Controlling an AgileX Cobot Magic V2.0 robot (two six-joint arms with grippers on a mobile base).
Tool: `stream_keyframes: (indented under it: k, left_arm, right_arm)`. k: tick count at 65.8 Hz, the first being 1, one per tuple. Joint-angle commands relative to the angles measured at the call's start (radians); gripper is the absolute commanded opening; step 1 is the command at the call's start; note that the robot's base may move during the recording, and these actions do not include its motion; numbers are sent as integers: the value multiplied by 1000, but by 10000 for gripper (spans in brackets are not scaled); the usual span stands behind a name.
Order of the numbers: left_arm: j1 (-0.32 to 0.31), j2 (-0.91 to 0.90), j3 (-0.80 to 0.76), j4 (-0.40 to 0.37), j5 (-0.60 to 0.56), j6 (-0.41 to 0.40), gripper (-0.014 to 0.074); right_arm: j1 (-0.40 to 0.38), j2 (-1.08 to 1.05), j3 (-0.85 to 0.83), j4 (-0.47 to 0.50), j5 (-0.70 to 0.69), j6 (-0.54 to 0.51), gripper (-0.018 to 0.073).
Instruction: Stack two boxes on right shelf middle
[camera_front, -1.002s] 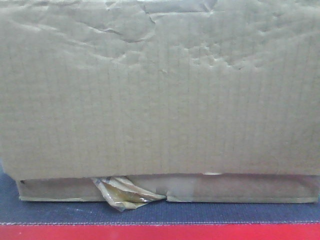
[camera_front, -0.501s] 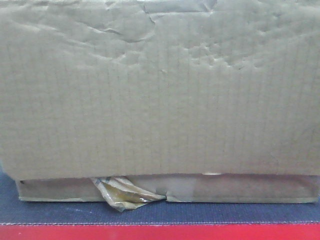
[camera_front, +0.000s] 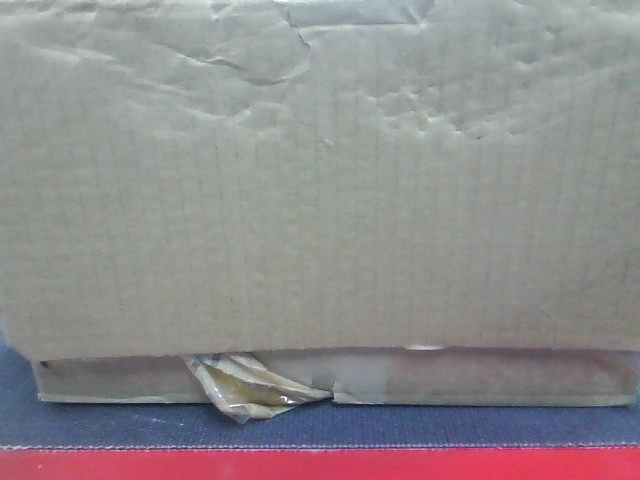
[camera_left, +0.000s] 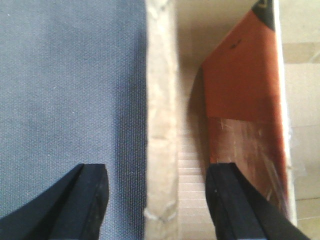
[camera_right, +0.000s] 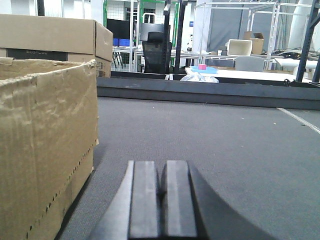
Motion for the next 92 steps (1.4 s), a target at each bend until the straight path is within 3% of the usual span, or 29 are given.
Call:
stream_keyframes:
  k: [1, 16, 34, 56, 62, 67, 77, 92]
  left_arm:
    - [0, -1, 0, -3, -3, 5, 340]
    - [0, -1, 0, 12, -3, 5, 340]
    - [27, -1, 0, -1, -3, 9, 340]
    - [40, -1, 0, -7, -3, 14, 340]
    - [40, -1, 0, -7, -3, 14, 340]
    - [40, -1, 0, -7, -3, 19, 340]
    - [40, -1, 0, -7, -3, 36, 340]
    - [40, -1, 0, -18, -3, 38, 340]
  right_arm:
    - [-4, -4, 0, 3, -17, -6, -162]
    - [-3, -4, 0, 3, -36, -6, -162]
    - [-3, -4, 0, 3, -307, -6, -162]
    - [-3, -4, 0, 3, -309, -6, -162]
    - [-3, -4, 0, 3, -339, 79, -162]
    - [-3, -4, -60, 3, -223, 129, -162]
    - [-3, 61, -312, 3, 307, 146, -162]
    - [-3, 389, -638, 3, 676, 146, -162]
